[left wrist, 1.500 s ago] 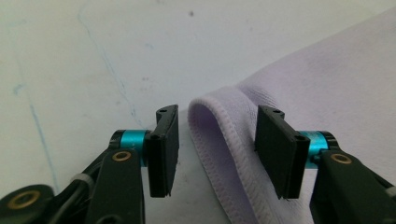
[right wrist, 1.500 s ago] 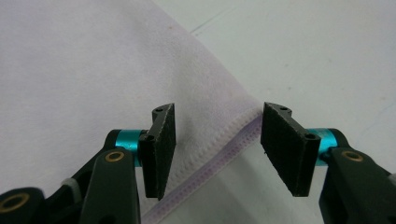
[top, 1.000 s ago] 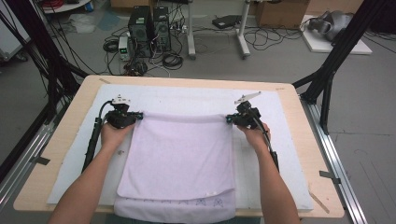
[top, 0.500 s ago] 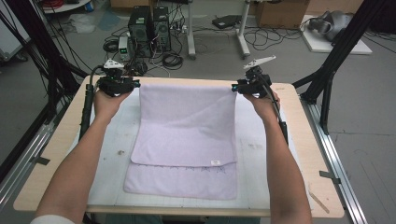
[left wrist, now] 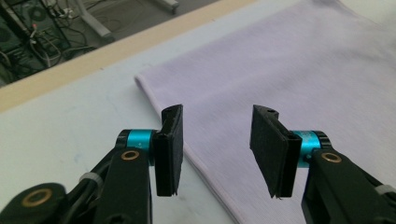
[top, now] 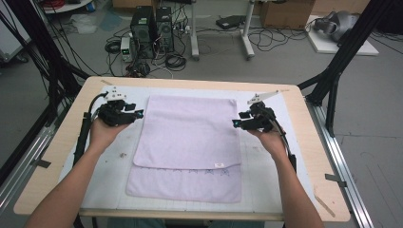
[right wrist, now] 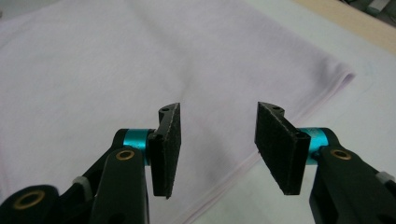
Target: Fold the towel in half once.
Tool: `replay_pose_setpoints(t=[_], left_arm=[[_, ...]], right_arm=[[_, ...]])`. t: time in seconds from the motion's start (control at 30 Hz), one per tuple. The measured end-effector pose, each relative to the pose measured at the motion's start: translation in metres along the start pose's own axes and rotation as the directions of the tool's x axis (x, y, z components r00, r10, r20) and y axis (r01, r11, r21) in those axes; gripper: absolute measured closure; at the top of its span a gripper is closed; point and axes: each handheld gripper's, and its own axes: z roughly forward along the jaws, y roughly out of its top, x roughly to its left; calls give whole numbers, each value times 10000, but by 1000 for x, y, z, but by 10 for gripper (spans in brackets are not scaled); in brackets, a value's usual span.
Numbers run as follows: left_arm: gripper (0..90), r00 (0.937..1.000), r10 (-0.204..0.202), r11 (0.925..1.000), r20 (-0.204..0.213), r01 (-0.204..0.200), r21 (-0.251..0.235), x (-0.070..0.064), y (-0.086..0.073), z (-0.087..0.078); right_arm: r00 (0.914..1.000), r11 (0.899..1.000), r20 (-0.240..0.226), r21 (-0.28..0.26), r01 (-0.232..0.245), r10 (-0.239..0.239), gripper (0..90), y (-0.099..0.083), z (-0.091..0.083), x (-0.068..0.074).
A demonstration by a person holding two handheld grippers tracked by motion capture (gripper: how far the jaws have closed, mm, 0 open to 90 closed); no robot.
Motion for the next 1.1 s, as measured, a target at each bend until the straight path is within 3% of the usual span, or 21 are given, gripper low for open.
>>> replay_pose_setpoints(t=[0.13,0.4,0.47,0.57,0.63,0.7,0.77,0.97,1.1], left_arm=[[533,9992,168,9999,359,-168,-8,-15,-19,-10],[520,9934,458,9982,1051,-497,344,-39,-50,-27],[522,9917,650,9971,1106,-689,310,-46,-57,-32],[532,9904,615,9981,1240,-622,18,-55,-69,-39],[536,9881,555,9983,1437,-575,98,-59,-75,-42],[536,9870,842,9960,1371,-874,176,-64,-77,-43],[536,9843,779,9968,1584,-797,49,-66,-79,-44],[600,9760,539,9969,2110,-646,443,-67,-92,-39],[638,9713,591,9945,2302,-772,704,-68,-96,-37]], right_arm=[[9994,9997,-322,-220,143,-150,515,-20,-7,16],[9959,9991,-802,-139,404,-414,539,-51,-20,40],[9937,9987,-1016,164,482,-463,555,-56,-21,48],[9890,9966,-1239,76,818,-803,588,-65,-20,61],[9862,9949,-1354,191,990,-955,591,-69,-18,67],[9849,9951,-1445,151,981,-949,600,-72,-16,71],[9830,9953,-1596,206,948,-903,602,-74,-13,73],[9732,9929,-2049,350,1138,-1043,600,-79,-11,80],[9764,9915,-1938,687,1108,-957,607,-84,-5,80]])
